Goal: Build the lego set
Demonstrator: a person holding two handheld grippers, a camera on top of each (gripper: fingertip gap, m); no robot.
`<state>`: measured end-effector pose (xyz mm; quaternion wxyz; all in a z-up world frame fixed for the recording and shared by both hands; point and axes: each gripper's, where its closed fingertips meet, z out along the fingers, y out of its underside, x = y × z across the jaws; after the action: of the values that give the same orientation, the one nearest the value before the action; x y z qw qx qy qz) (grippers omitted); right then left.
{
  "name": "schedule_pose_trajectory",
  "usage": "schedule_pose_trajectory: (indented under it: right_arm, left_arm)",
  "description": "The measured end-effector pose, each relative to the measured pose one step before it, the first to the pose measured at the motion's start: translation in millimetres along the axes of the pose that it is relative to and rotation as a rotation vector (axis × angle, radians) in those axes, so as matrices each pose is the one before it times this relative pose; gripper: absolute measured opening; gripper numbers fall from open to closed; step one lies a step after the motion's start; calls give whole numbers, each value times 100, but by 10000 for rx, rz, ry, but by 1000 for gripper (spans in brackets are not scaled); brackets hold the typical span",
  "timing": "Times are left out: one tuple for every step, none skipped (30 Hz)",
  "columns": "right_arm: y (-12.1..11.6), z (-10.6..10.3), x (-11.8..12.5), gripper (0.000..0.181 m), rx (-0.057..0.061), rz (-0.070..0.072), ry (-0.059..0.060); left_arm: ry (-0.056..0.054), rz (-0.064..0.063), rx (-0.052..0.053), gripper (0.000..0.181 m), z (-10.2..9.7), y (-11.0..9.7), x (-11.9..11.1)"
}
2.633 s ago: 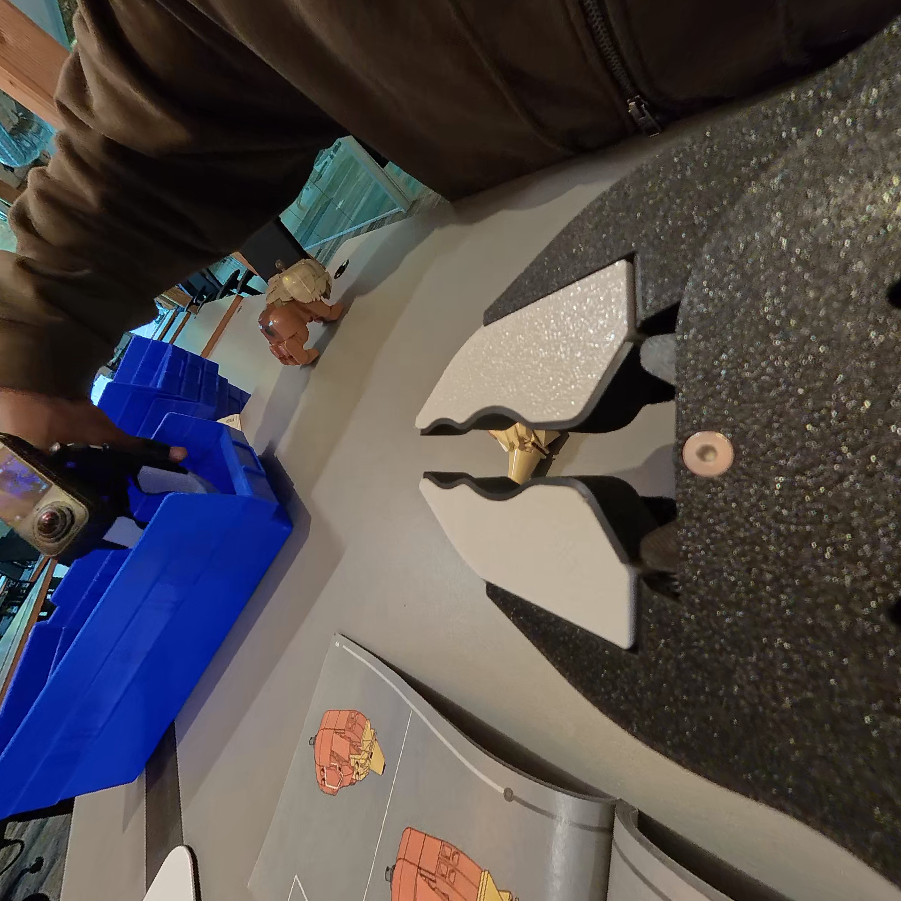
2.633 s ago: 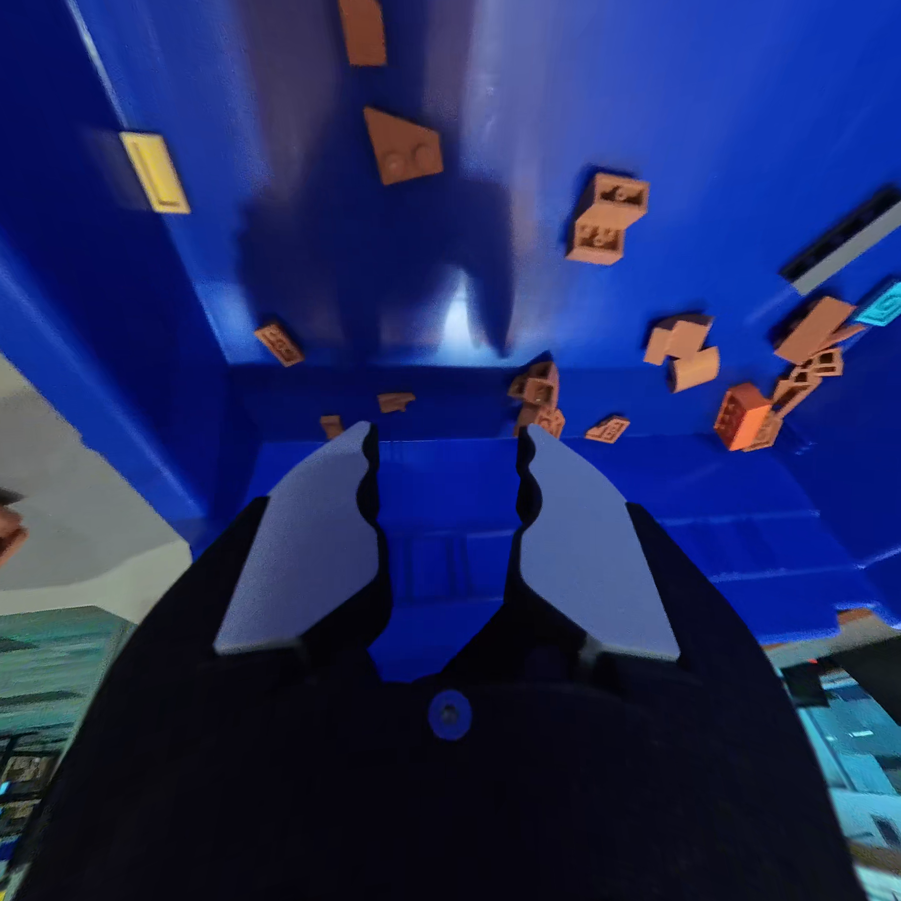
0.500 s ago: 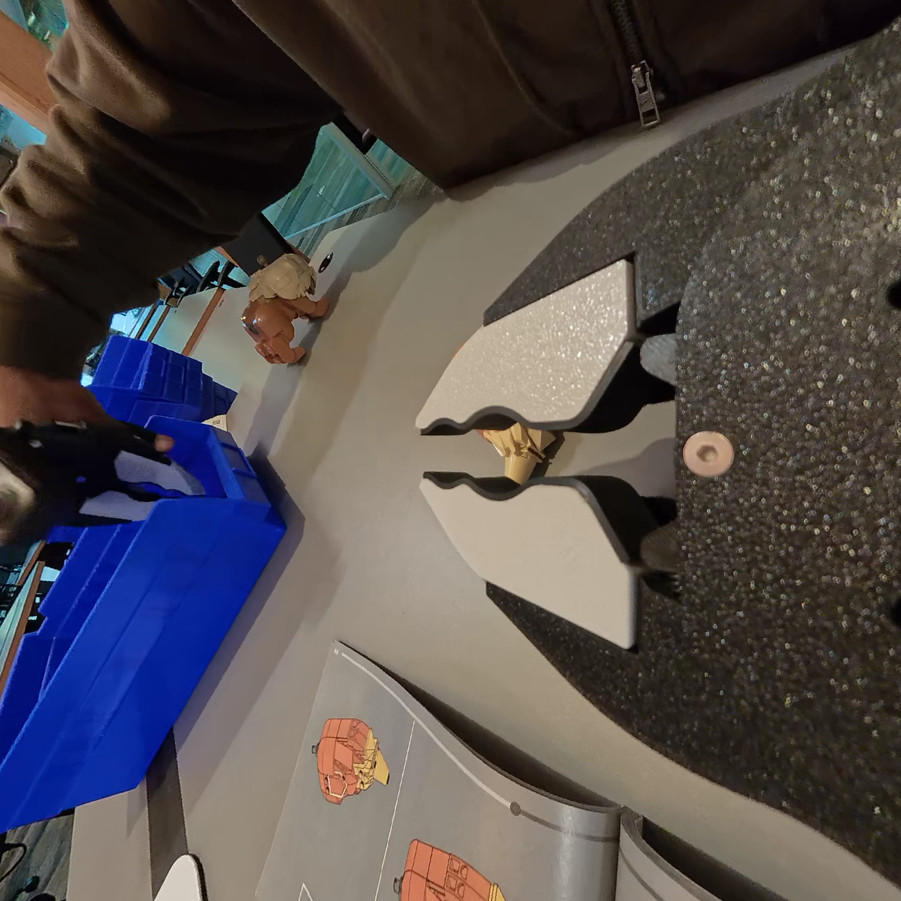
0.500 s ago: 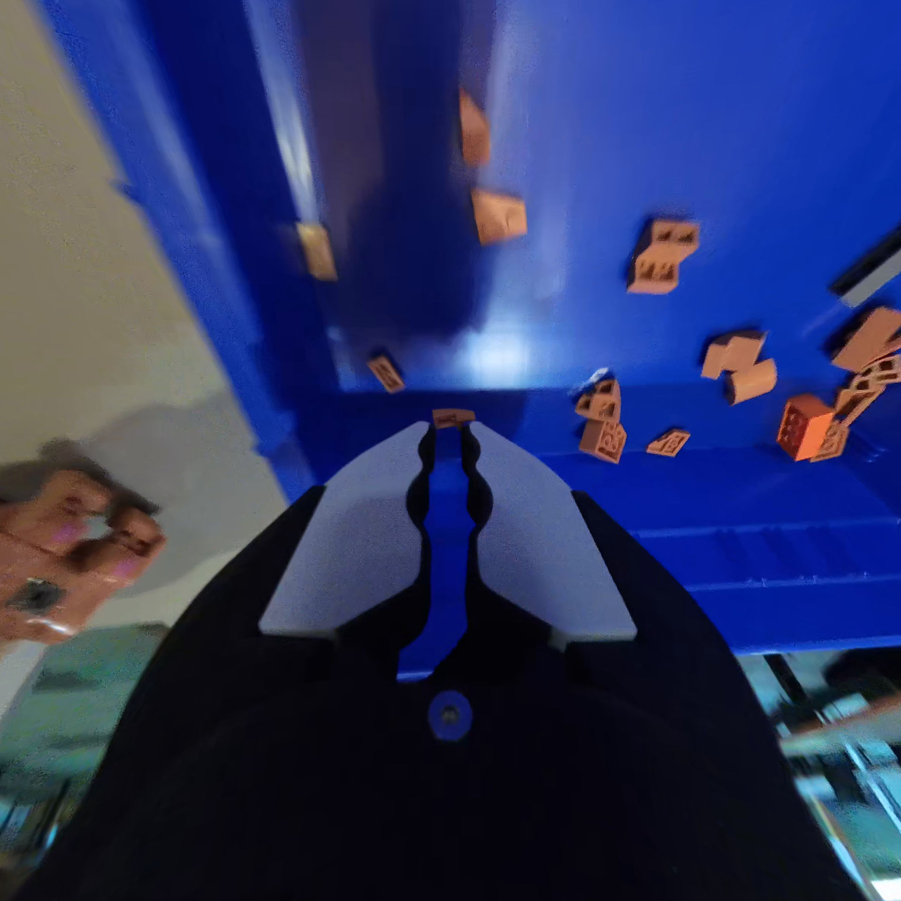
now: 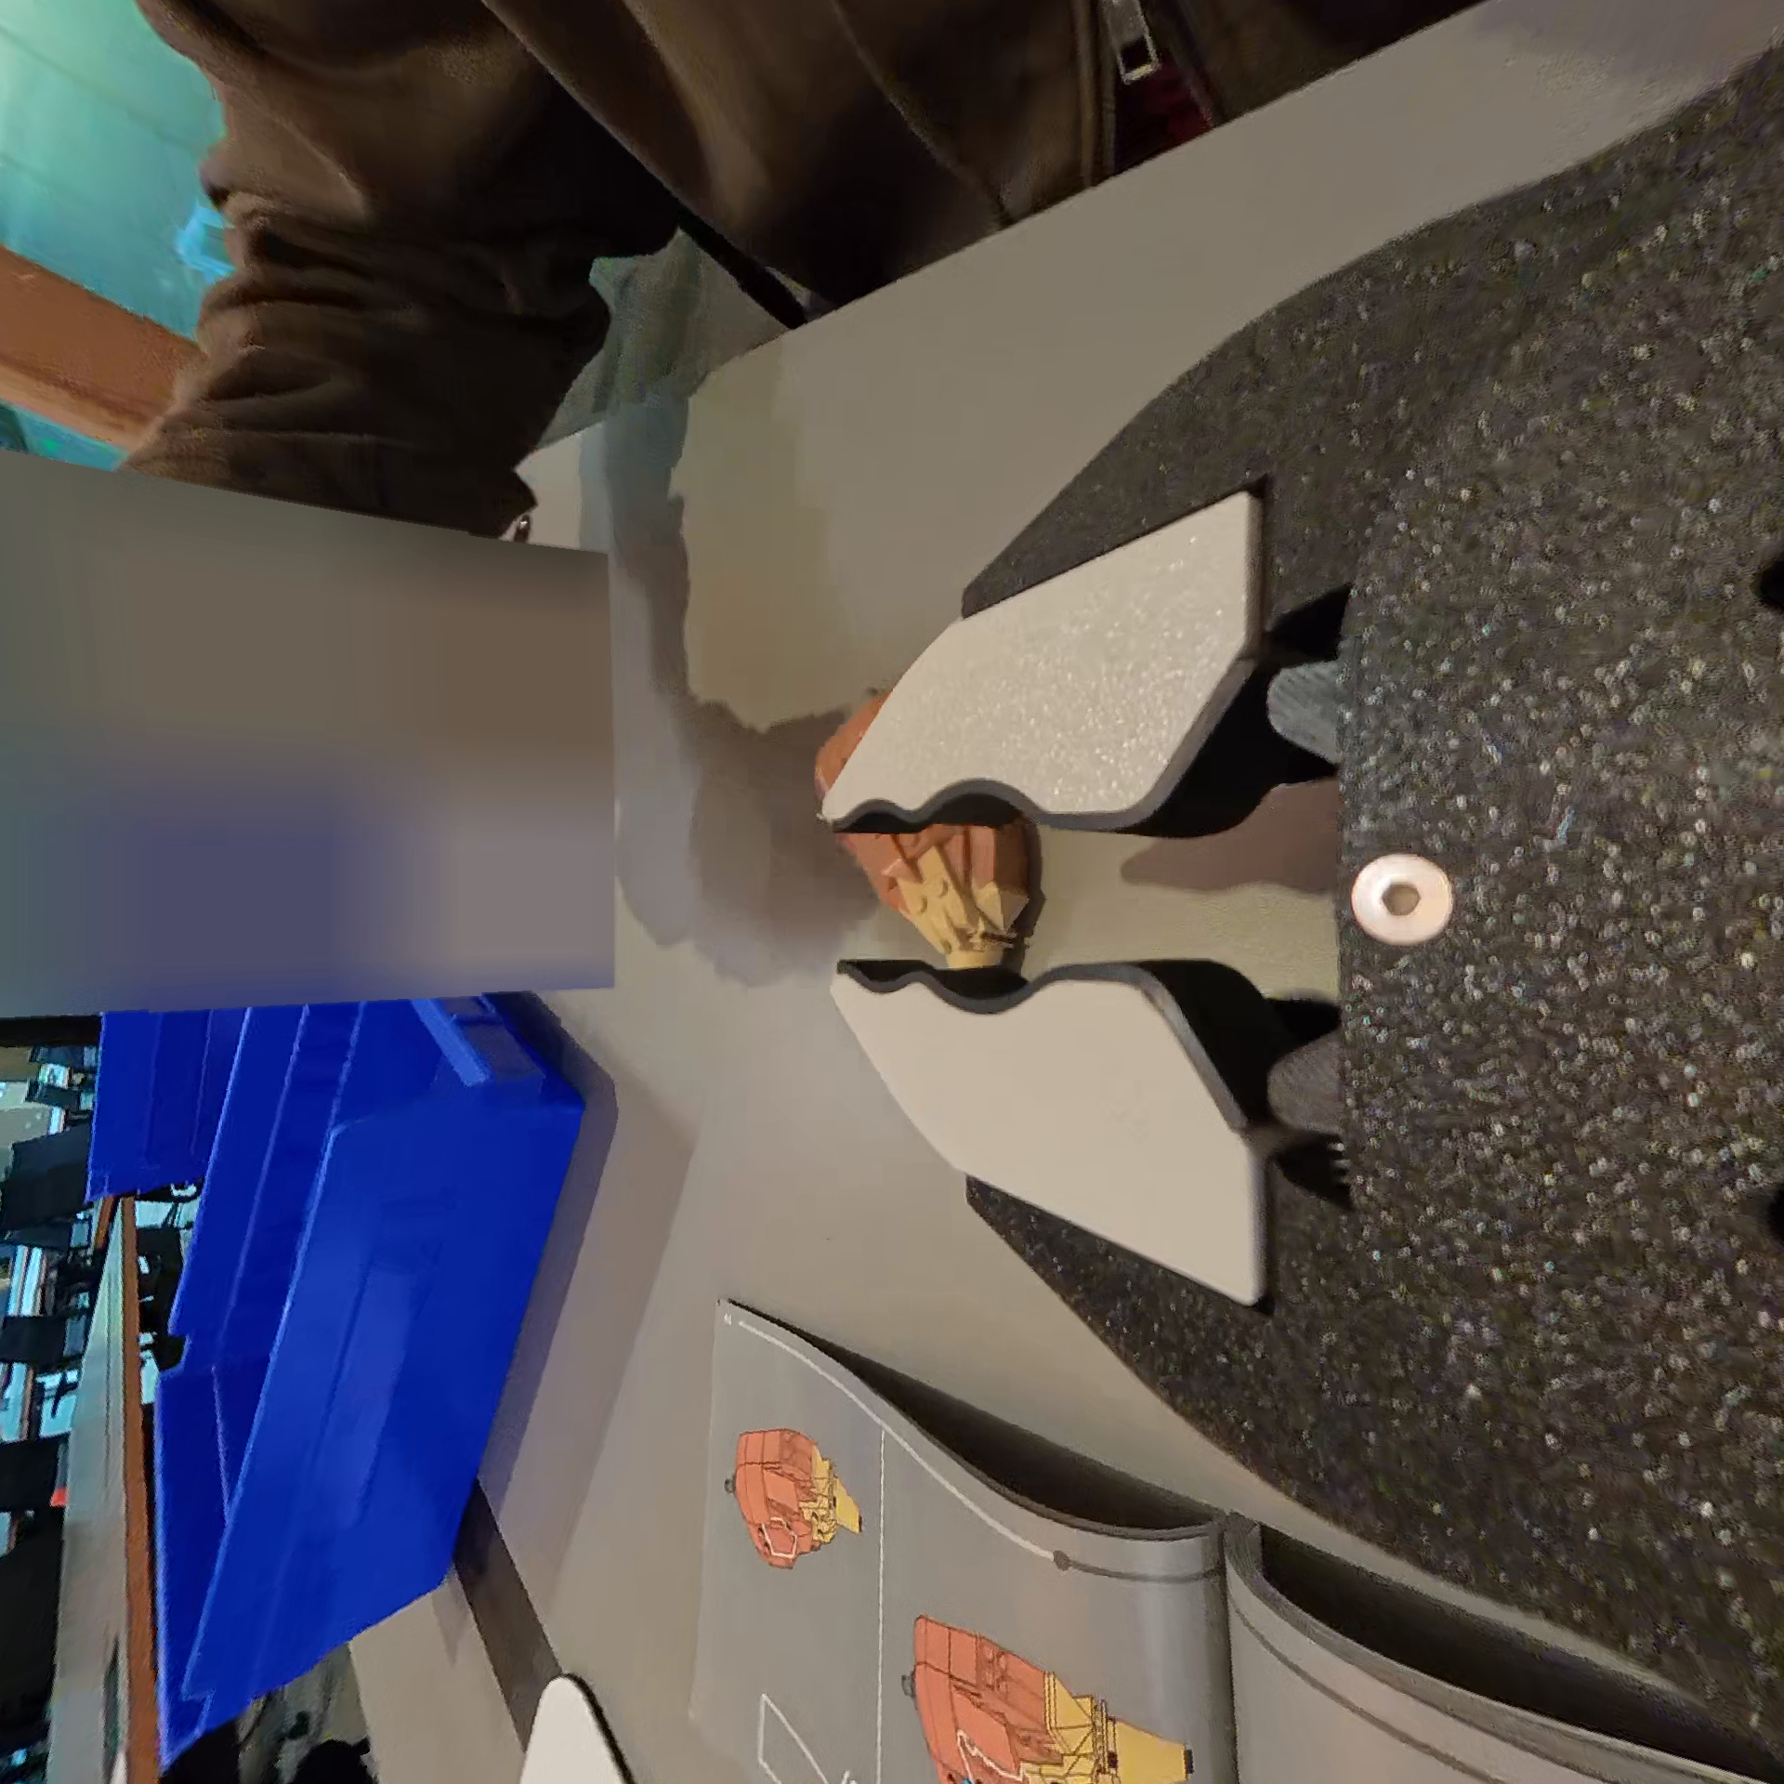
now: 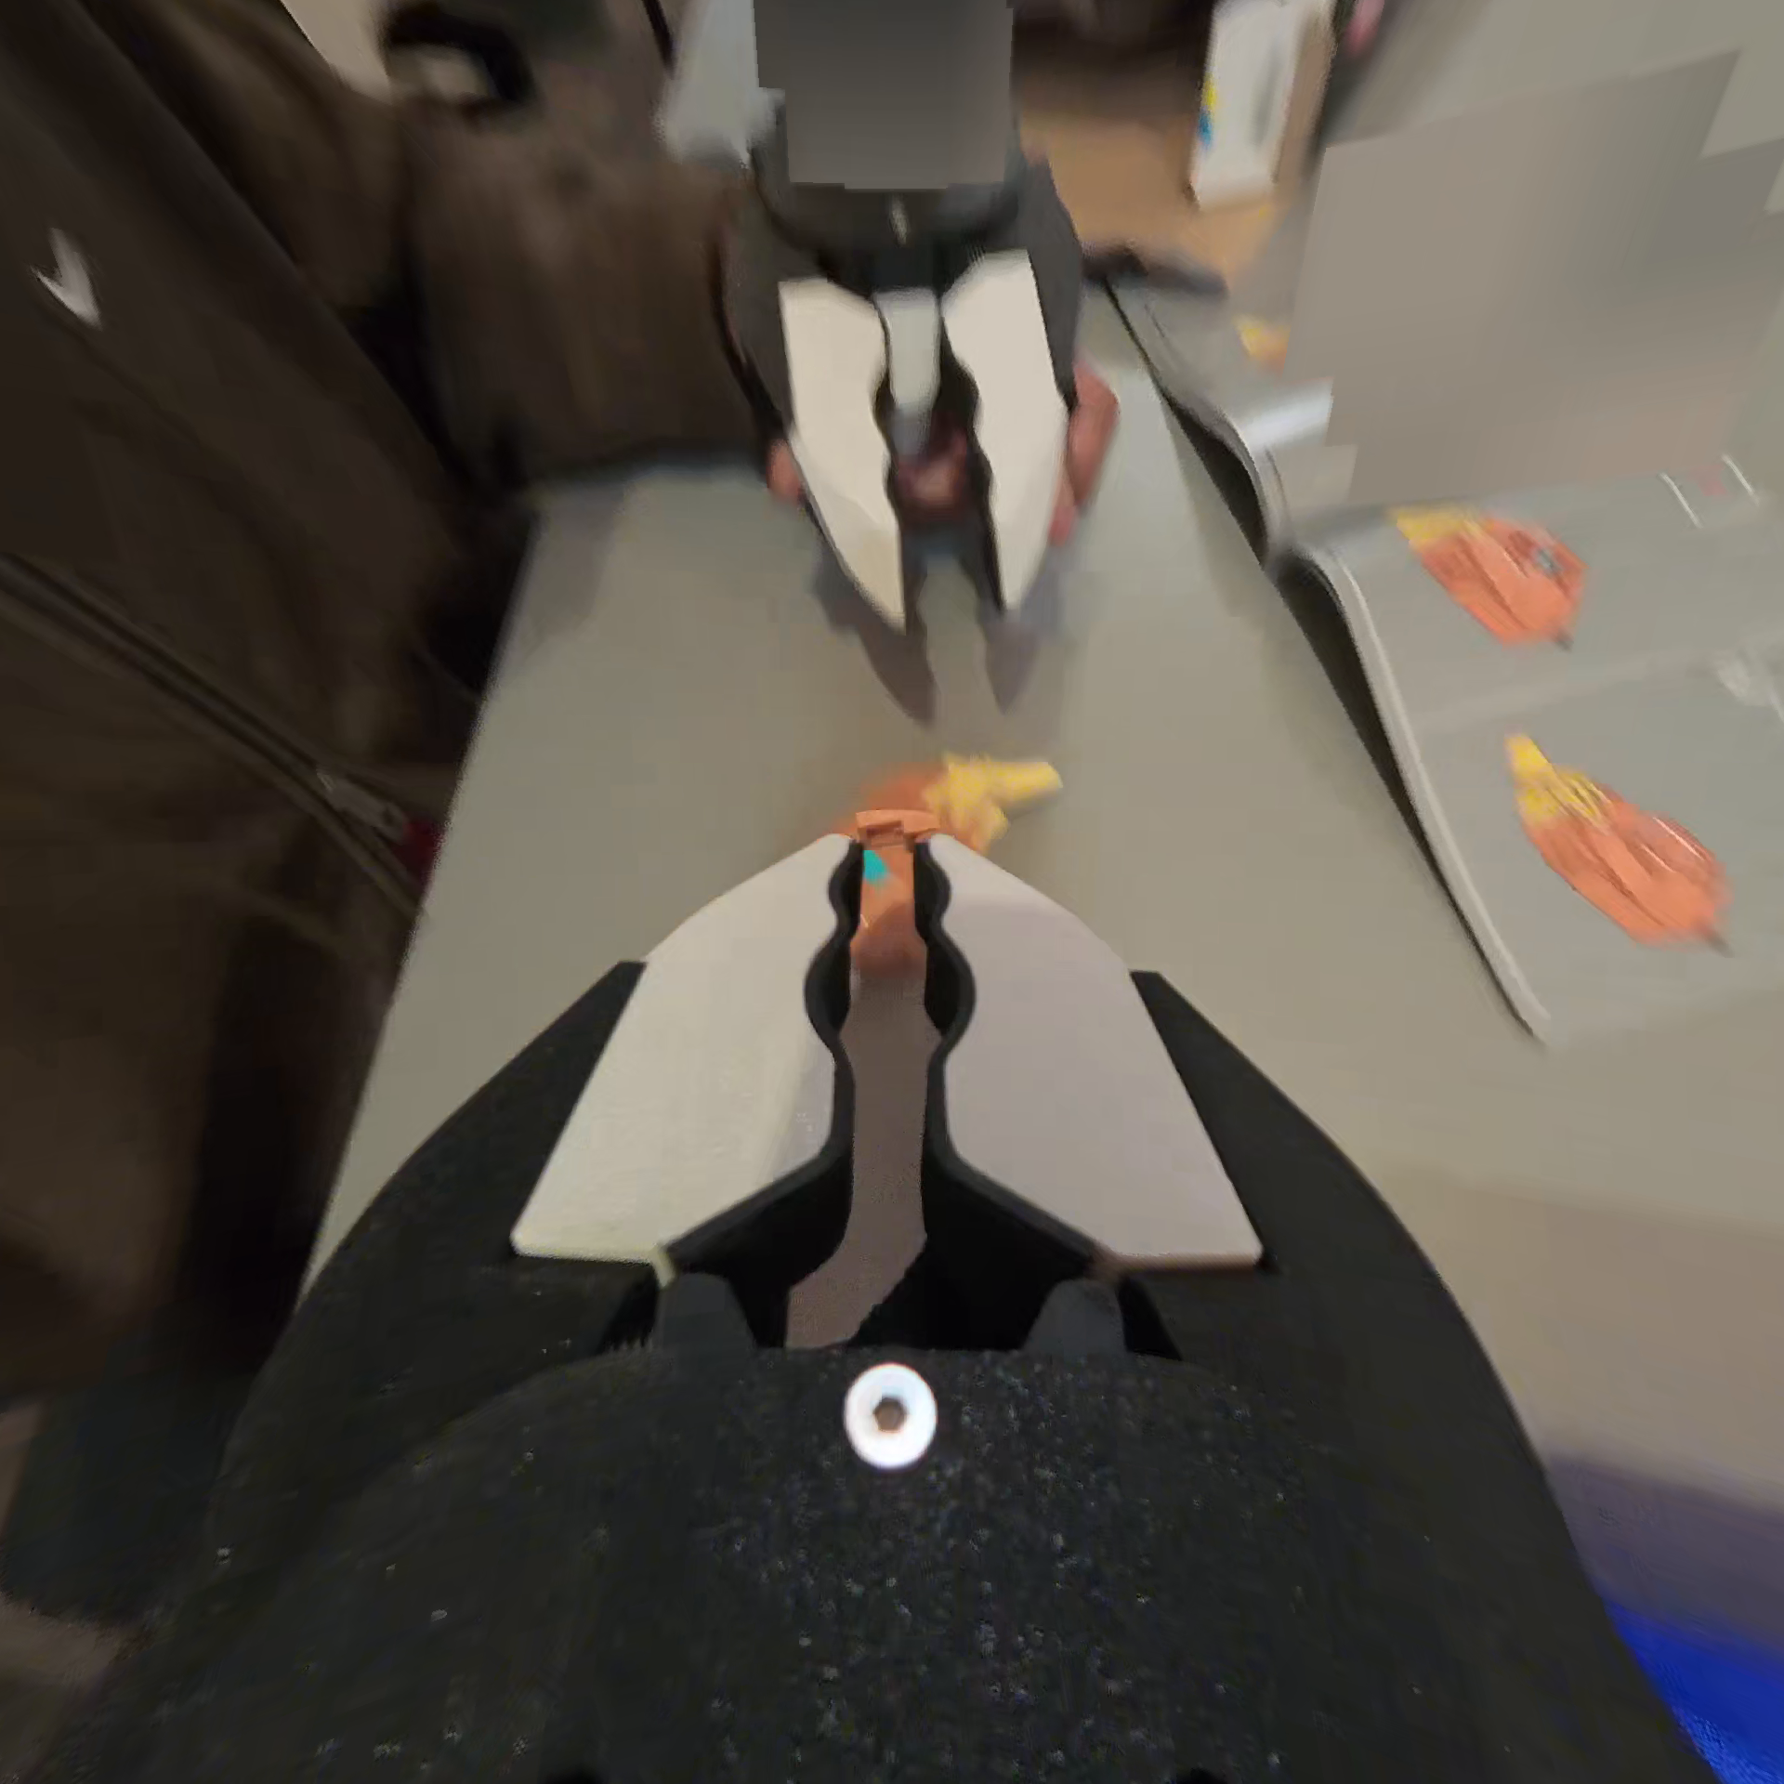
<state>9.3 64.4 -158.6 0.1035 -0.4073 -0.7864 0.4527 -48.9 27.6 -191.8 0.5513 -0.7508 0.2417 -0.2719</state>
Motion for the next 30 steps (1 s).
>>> schedule_pose_trajectory:
  right_arm:
    - [-720, 1137, -536, 10, 649, 154, -338]
    - [-355, 1057, -212, 10, 511, 185, -226]
    - [-149, 936, -19, 10, 453, 235, -201]
    - [-75, 777, 53, 10, 433, 288, -218]
    - [-94, 589, 63, 10, 428, 303, -246]
    - [-170, 394, 31, 10, 443, 279, -257]
    - [-233, 252, 59, 10, 431, 272, -224]
    - [-248, 151, 10, 10, 391, 223, -216]
    - [-275, 63, -42, 10, 358, 170, -217]
    - [-287, 29, -115, 10, 320, 157, -248]
    - [-226, 15, -229, 10, 256, 165, -305]
    - [-129, 52, -242, 10, 162, 167, -308]
    - [-64, 84, -140, 10, 119, 112, -211]
    - [-20, 140, -120, 10, 94, 90, -189]
    - [84, 185, -178, 10, 33, 119, -231]
    - [174, 234, -203, 10, -31, 117, -234]
    - [242, 250, -138, 10, -85, 87, -166]
    - [275, 258, -110, 10, -126, 47, -110]
    - [264, 230, -111, 10, -135, 7, -87]
    - [214, 202, -133, 10, -120, -2, -85]
    - [149, 165, -131, 10, -87, -5, -66]
    - [82, 119, -102, 10, -45, -6, -44]
    - [40, 72, -80, 10, -24, -5, -27]
    - [33, 60, -84, 10, -16, 2, -37]
    - [22, 27, -92, 10, -6, 14, -46]
    - [59, 39, -92, 10, -21, 15, -55]
    - [98, 38, -87, 10, -48, 9, -49]
    - [114, 57, -70, 10, -58, 11, -46]
    - [125, 71, -85, 10, -56, 23, -63]
    - [142, 81, -91, 10, -55, 28, -72]
  left_arm:
    - [31, 268, -41, 25, -129, 217, 309]
    - [49, 291, -12, 26, -108, 190, 324]
    - [-2, 265, 13, 27, -93, 153, 260]
    - [-1, 272, 16, 28, -64, 67, 252]
    - [-58, 300, 72, 29, -27, -80, 193]
    - [-139, 383, 128, 30, -13, -249, 100]
    - [-247, 464, 218, 31, -16, -468, -54]
    - [-285, 479, 303, 31, -50, -639, -103]
    - [-236, 429, 339, 31, -87, -681, -71]
    - [-179, 363, 282, 31, -80, -547, -38]
    - [-189, 336, 178, 32, -46, -396, -83]
    - [-167, 337, 131, 33, -35, -319, -80]
    - [-121, 334, 134, 35, -24, -302, -36]
    - [-122, 333, 133, 36, -17, -275, -34]
    - [-93, 384, 136, 36, -13, -290, 41]
    - [-38, 445, 125, 36, 4, -283, 142]
    - [-35, 501, 85, 36, 23, -230, 183]
    - [15, 526, 51, 36, 48, -193, 290]
    - [36, 466, 41, 36, 72, -197, 309]
    - [23, 387, 41, 36, 78, -186, 271]
    - [22, 310, 30, 35, 70, -188, 213]
    - [6, 263, -6, 35, 77, -114, 156]
    - [-10, 236, -41, 33, 68, -54, 91]
    - [68, 199, -25, 31, 35, -54, 184]
    - [87, 171, -18, 29, 28, -48, 222]
    - [74, 162, -36, 27, 27, -15, 195]
    - [63, 167, -18, 25, 6, -30, 191]
    - [63, 139, 0, 23, 15, -63, 173]
    - [72, 122, -8, 22, 13, -48, 161]
    - [38, 142, -25, 20, 17, -23, 111]
